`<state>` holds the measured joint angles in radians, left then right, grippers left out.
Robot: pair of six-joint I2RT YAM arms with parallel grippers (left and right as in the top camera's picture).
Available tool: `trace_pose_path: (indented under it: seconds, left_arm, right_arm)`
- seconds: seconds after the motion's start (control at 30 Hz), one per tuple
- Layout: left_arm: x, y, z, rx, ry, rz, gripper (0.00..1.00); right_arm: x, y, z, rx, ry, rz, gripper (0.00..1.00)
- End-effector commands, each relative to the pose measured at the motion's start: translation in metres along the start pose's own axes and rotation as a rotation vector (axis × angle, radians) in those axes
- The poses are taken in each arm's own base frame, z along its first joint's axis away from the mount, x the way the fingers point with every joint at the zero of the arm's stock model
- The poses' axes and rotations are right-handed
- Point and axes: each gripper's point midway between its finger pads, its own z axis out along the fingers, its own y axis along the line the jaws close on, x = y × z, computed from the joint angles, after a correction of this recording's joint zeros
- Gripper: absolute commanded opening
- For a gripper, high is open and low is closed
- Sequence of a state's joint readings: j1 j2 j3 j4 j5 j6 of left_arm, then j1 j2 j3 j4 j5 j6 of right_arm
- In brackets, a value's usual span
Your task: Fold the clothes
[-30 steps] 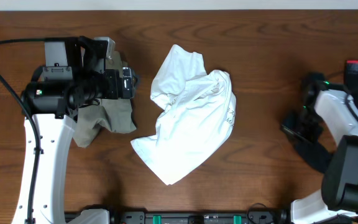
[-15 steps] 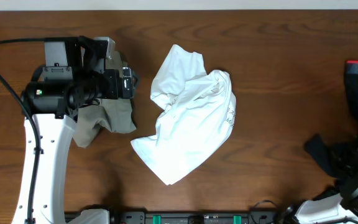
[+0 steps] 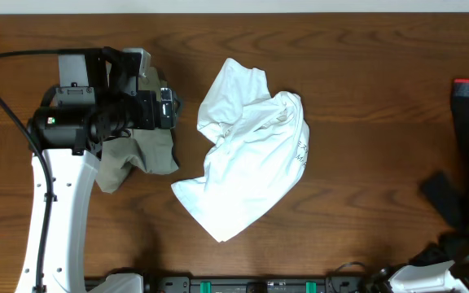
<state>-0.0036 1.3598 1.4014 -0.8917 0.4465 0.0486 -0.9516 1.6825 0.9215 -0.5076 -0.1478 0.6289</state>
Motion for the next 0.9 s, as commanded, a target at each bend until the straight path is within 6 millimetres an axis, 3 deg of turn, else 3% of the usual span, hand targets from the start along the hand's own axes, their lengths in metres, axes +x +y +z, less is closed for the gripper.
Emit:
trace_pose_path:
  seconds: [0.0, 0.1, 0.17, 0.23, 0.33, 0.47, 0.57, 0.67, 0.87]
  left_arm:
    - [-0.007, -0.006, -0.005, 0.02, -0.02, 0.002, 0.98]
    - [-0.005, -0.009, -0.004, 0.025, -0.013, 0.006, 0.98]
    - [-0.003, -0.013, -0.002, 0.032, -0.005, 0.015, 0.98]
    - [-0.002, -0.019, 0.001, 0.043, 0.003, 0.028, 0.98]
    - [0.0, -0.029, 0.012, 0.066, 0.024, 0.056, 0.98]
    - [0.005, -0.036, 0.028, 0.08, 0.068, 0.071, 0.98]
    - [0.01, -0.037, 0.039, 0.086, 0.101, 0.071, 0.98]
    - [0.013, -0.038, 0.046, 0.09, 0.123, 0.071, 0.98]
    - [0.016, -0.04, 0.049, 0.095, 0.138, 0.073, 0.98]
  right_arm:
    - [0.019, 0.1, -0.058, -0.557, 0.082, -0.273, 0.1]
    - [0.04, 0.152, -0.115, -0.865, 0.089, -0.433, 0.25]
    - [0.065, 0.174, -0.142, -0.968, 0.105, -0.538, 0.36]
    - [0.096, 0.187, -0.156, -1.006, 0.129, -0.639, 0.45]
    - [0.157, 0.208, -0.168, -1.072, 0.184, -0.855, 0.59]
    - [0.235, 0.222, -0.153, -1.03, 0.214, -1.099, 0.76]
    - [0.286, 0.231, -0.126, -0.921, 0.164, -1.243, 0.86]
    - [0.323, 0.242, -0.106, -0.891, 0.108, -1.332, 0.76]
    - [0.398, 0.262, -0.058, -0.939, 0.108, -1.342, 0.8]
